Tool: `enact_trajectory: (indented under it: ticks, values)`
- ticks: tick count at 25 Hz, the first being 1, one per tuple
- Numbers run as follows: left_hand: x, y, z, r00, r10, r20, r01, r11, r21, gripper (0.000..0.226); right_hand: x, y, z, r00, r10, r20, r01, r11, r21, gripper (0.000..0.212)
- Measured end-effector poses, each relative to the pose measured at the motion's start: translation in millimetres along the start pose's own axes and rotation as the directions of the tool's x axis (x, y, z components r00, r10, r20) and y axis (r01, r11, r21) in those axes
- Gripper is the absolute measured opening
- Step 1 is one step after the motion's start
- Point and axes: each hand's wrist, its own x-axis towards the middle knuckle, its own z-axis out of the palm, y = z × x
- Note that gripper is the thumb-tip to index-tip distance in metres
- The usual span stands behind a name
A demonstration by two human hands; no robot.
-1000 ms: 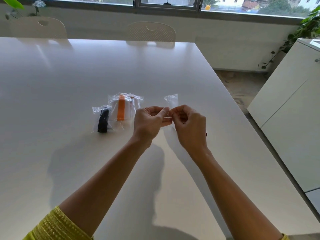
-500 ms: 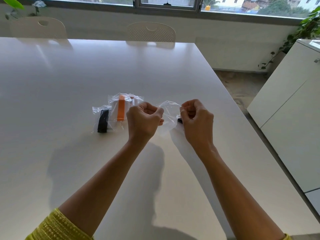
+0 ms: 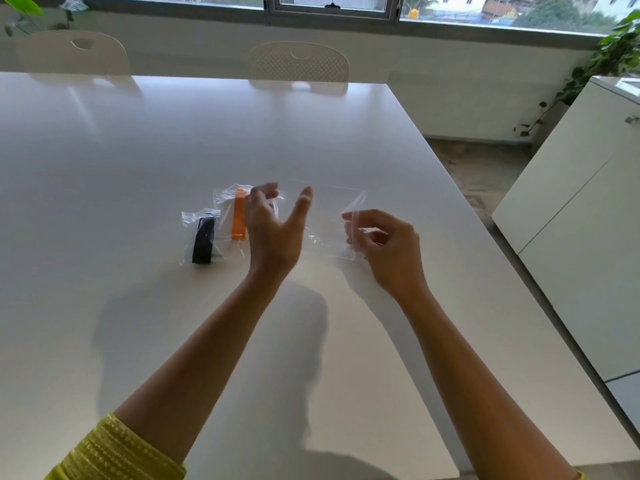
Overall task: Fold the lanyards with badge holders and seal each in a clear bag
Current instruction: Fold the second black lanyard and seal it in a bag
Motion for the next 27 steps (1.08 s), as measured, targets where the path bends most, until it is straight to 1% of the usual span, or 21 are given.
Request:
enact_trajectory:
  ticks: [1, 2, 3, 5, 8, 10, 12, 13, 14, 15, 16, 17, 18, 19, 20, 21, 22, 23, 25, 27]
  values:
    - [5.5, -2.7, -1.9, 0.988, -0.117, 0.099, 0.123, 0.991, -0.059, 0.029, 1.4, 0.5, -3.2, 0.999, 0.004, 0.047, -0.004, 1.0, 0.006, 0.014]
    - [9.7, -4.4, -3.9, 0.963, -0.181, 0.202, 0.211, 0.968, -0.137, 0.021, 3.2, 1.5, -6.1, 0.995, -0.011, 0.103, 0.012, 1.0, -0.009, 0.017]
    - [12.9, -5.7, -5.7, 0.948, -0.198, 0.249, 0.249, 0.949, -0.194, 0.019, 4.9, 2.4, -9.4, 0.986, -0.034, 0.164, 0.039, 0.999, -0.025, 0.02]
    - [17.2, -6.2, -9.2, 0.945, -0.2, 0.258, 0.265, 0.931, -0.25, 0.024, 7.9, 3.2, -17.5, 0.955, -0.067, 0.288, 0.084, 0.995, -0.045, 0.033]
    - [17.4, -7.9, -12.8, 0.942, -0.198, 0.272, 0.267, 0.932, -0.245, 0.021, 10.0, 0.0, -25.5, 0.885, -0.075, 0.459, 0.104, 0.994, -0.039, 0.067]
    - [16.9, -9.9, -12.8, 0.939, -0.196, 0.282, 0.26, 0.943, -0.208, 0.019, 10.5, -3.9, -27.4, 0.866, -0.086, 0.493, 0.123, 0.992, -0.043, 0.077]
    - [16.2, -9.8, -10.6, 0.944, -0.193, 0.268, 0.247, 0.95, -0.188, 0.016, 11.2, -6.1, -29.8, 0.875, -0.098, 0.473, 0.154, 0.985, -0.081, 0.078]
    - [16.1, -10.1, -10.7, 0.955, -0.172, 0.242, 0.215, 0.962, -0.166, 0.011, 11.8, -5.8, -31.0, 0.88, -0.103, 0.464, 0.173, 0.979, -0.11, 0.078]
    - [16.4, -10.8, -12.7, 0.972, -0.11, 0.209, 0.135, 0.985, -0.11, 0.009, 12.4, -4.5, -31.8, 0.884, -0.107, 0.455, 0.191, 0.971, -0.143, 0.078]
    - [16.5, -11.3, -16.5, 0.983, 0.008, 0.185, -0.003, 1.0, -0.022, 0.02, 12.6, -2.3, -31.7, 0.888, -0.109, 0.446, 0.206, 0.963, -0.175, 0.078]
    - [16.5, -12.9, -20.5, 0.962, 0.157, 0.223, -0.172, 0.984, 0.051, 0.039, 12.5, 0.2, -30.9, 0.895, -0.112, 0.432, 0.216, 0.955, -0.201, 0.079]
    - [15.7, -12.9, -22.9, 0.901, 0.293, 0.32, -0.336, 0.938, 0.087, 0.061, 12.1, 2.1, -29.5, 0.903, -0.12, 0.412, 0.226, 0.949, -0.218, 0.079]
    - [13.5, -11.4, -22.8, 0.812, 0.38, 0.444, -0.47, 0.876, 0.11, 0.081, 12.0, 3.7, -27.6, 0.91, -0.133, 0.392, 0.237, 0.943, -0.232, 0.079]
    - [10.9, -9.5, -20.1, 0.715, 0.419, 0.559, -0.577, 0.806, 0.134, 0.097, 12.0, 4.7, -25.0, 0.915, -0.147, 0.377, 0.252, 0.936, -0.246, 0.078]
    - [8.8, -9.0, -15.5, 0.638, 0.429, 0.639, -0.654, 0.74, 0.157, 0.107, 11.9, 5.0, -21.5, 0.916, -0.158, 0.369, 0.265, 0.928, -0.261, 0.076]
    - [6.8, -9.2, -9.9, 0.595, 0.428, 0.68, -0.7, 0.691, 0.178, 0.111, 11.3, 4.2, -17.7, 0.915, -0.166, 0.367, 0.276, 0.922, -0.271, 0.072]
    - [4.9, -9.9, -4.4, 0.583, 0.425, 0.693, -0.723, 0.66, 0.203, 0.111, 10.3, 3.5, -14.1, 0.915, -0.173, 0.364, 0.282, 0.919, -0.274, 0.07]
    - [3.6, -11.0, 0.4, 0.591, 0.426, 0.684, -0.729, 0.646, 0.227, 0.106, 9.2, 3.8, -11.4, 0.916, -0.177, 0.36, 0.284, 0.919, -0.273, 0.067]
    - [3.3, -14.2, 5.1, 0.635, 0.437, 0.637, -0.708, 0.659, 0.253, 0.091, 6.6, 5.1, -8.6, 0.922, -0.176, 0.345, 0.278, 0.921, -0.274, 0.058]
    - [3.1, -17.0, 5.8, 0.679, 0.442, 0.586, -0.671, 0.699, 0.249, 0.075, 6.8, 5.1, -10.6, 0.929, -0.188, 0.318, 0.279, 0.921, -0.27, 0.04]
